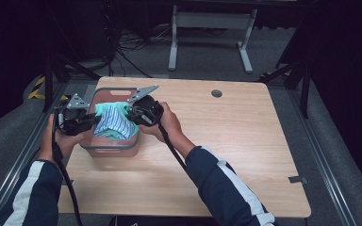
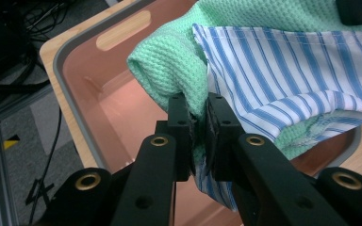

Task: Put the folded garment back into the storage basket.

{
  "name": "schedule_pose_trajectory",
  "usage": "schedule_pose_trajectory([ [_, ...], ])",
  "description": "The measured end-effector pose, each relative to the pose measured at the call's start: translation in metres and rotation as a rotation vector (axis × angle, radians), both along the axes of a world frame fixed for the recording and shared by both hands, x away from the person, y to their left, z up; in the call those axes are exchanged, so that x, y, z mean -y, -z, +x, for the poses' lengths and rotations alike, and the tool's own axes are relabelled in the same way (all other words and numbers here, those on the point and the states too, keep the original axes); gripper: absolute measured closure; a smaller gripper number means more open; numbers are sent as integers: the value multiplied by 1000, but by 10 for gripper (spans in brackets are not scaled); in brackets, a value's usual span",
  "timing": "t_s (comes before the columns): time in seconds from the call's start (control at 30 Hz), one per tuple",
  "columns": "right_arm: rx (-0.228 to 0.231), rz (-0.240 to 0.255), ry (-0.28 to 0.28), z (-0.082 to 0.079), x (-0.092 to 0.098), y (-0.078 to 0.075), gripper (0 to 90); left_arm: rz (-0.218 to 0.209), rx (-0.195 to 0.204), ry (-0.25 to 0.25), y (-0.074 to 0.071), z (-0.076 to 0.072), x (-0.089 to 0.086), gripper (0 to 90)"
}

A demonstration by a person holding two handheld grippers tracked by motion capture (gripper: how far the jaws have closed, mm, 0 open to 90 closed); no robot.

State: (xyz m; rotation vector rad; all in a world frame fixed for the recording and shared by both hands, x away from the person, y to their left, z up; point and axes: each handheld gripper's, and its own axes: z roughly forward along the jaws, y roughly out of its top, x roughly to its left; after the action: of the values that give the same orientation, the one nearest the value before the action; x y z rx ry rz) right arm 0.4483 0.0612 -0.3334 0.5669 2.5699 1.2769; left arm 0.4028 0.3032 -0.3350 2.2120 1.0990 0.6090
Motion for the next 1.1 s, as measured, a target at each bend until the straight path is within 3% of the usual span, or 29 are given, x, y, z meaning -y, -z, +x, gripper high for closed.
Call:
schedule_pose_trajectory([
  [0.43,-26,-32,-18,6,-20,18,832,20,-27,-43,17,6,-7,821],
  [0.83,-54,-66,-29,11,-30,40,823,69,-58,-50,39,12,-1,818],
  [1.1,-65,-105,-28,12,-36,51,814,94,-67,-38,45,13,1,816],
])
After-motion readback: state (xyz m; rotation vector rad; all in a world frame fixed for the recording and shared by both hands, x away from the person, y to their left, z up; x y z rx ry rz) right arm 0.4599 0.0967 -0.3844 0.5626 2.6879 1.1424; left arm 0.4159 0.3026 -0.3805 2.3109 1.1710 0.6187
